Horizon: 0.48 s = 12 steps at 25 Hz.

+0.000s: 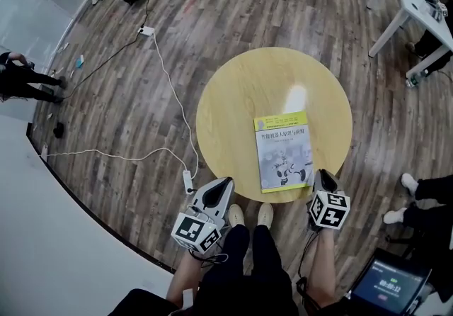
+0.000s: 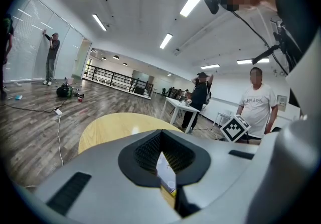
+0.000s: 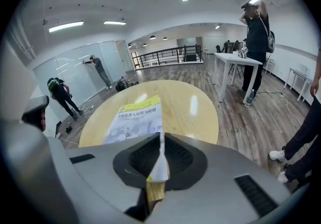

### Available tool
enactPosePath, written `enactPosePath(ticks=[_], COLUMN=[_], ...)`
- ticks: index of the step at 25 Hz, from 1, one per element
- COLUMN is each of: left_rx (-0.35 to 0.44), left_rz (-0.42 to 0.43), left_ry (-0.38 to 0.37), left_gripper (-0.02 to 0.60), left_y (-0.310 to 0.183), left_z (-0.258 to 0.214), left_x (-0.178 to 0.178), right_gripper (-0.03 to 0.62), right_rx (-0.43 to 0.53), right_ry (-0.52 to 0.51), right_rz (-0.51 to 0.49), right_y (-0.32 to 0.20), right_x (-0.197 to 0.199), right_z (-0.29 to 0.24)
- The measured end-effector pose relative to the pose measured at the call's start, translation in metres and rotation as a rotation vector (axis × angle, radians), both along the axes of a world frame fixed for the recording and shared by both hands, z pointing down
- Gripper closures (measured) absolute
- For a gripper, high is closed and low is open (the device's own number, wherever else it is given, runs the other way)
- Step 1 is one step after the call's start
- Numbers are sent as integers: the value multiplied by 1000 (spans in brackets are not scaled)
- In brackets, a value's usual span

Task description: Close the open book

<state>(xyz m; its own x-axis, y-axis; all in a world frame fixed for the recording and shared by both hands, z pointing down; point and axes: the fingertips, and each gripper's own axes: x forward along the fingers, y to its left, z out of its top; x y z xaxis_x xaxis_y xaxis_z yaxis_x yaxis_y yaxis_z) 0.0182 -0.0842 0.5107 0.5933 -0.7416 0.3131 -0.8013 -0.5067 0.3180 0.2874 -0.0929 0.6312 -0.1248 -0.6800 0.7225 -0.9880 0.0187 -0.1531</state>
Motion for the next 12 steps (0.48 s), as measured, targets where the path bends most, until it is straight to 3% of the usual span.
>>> enactPosePath(ticks=[1, 12], left_rx=[7, 115], left_rz=[-3, -12], left_ry=[1, 7], left_gripper=[583, 583], left_y=[1, 1], left_z=[-3, -60], left_x=[-1, -12], right_gripper=[592, 592], right_rx=[23, 254], right_ry=[-7, -63], right_rz=[-9, -139], right_y=[-2, -15], right_x=[-4, -60], right_z=[-8, -123])
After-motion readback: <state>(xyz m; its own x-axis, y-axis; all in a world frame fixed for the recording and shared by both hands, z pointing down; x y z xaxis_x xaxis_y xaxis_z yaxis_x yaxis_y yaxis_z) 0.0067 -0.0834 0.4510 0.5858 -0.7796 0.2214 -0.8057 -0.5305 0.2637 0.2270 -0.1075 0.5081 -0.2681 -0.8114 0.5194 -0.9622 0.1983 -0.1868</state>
